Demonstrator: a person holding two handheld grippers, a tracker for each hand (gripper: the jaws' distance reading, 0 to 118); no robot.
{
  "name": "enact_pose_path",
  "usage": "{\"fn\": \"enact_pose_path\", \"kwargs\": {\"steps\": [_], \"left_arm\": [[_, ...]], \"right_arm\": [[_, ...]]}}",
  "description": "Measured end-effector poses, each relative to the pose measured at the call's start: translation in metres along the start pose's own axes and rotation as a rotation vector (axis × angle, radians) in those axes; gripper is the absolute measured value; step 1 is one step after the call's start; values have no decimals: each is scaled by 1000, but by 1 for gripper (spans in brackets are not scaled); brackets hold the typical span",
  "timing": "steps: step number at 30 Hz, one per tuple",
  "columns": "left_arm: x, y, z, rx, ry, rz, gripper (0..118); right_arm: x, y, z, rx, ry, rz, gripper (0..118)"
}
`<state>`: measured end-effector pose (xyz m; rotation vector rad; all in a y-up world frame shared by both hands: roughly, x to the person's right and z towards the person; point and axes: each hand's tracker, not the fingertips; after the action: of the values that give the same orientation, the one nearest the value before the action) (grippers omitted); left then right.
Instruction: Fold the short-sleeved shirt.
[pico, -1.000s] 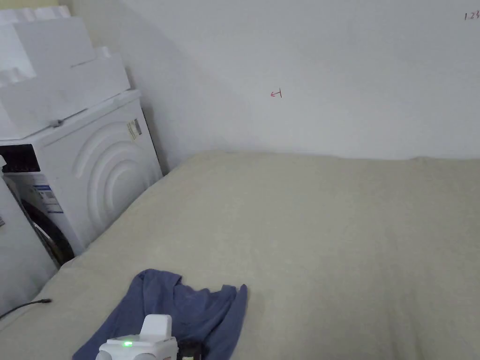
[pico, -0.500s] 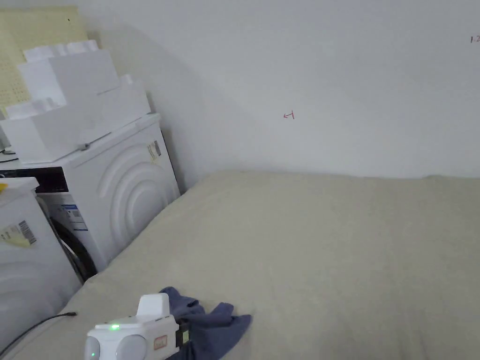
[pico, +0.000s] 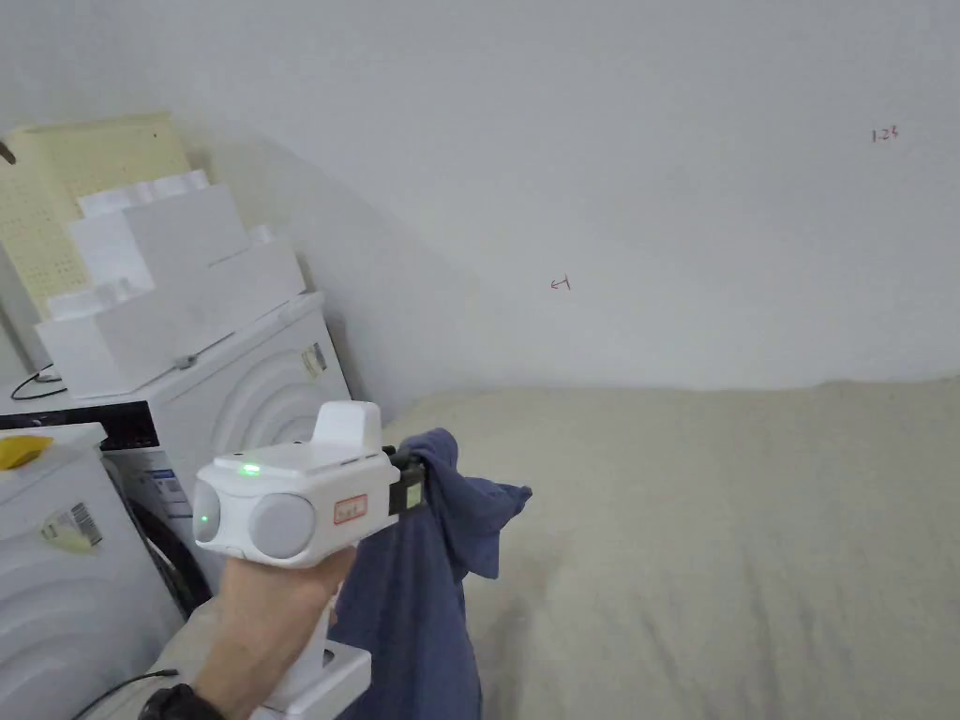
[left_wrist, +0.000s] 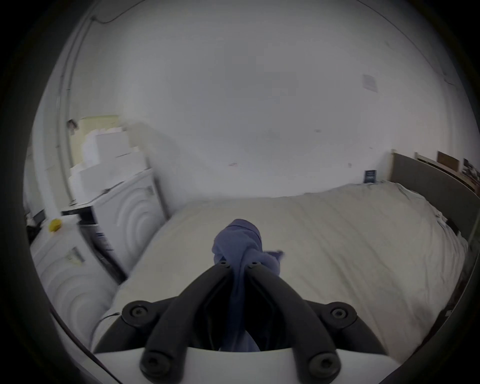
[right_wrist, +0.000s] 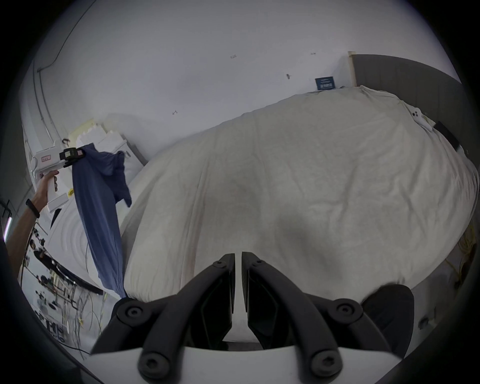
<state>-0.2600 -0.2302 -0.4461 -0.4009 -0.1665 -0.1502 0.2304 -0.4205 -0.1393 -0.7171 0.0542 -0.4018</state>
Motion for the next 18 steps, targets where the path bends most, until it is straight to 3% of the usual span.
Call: {"fn": "enact_pose_path", "kwargs": {"steps": [8, 10, 13, 18], "left_arm": [[283, -85, -83, -90, -515, -94, 0], [362, -106, -88, -119, -666, -71, 0], [479, -142, -76, -206, -851, -168, 0], [565, -193, -51, -320, -946, -256, 0]], "right_arm": [[42, -7, 19, 15, -93, -88, 6], [56, -5, 29, 35, -126, -107, 6], [80, -5, 49, 67, -202, -150, 6], [107, -10, 76, 95, -307, -166, 6]]}}
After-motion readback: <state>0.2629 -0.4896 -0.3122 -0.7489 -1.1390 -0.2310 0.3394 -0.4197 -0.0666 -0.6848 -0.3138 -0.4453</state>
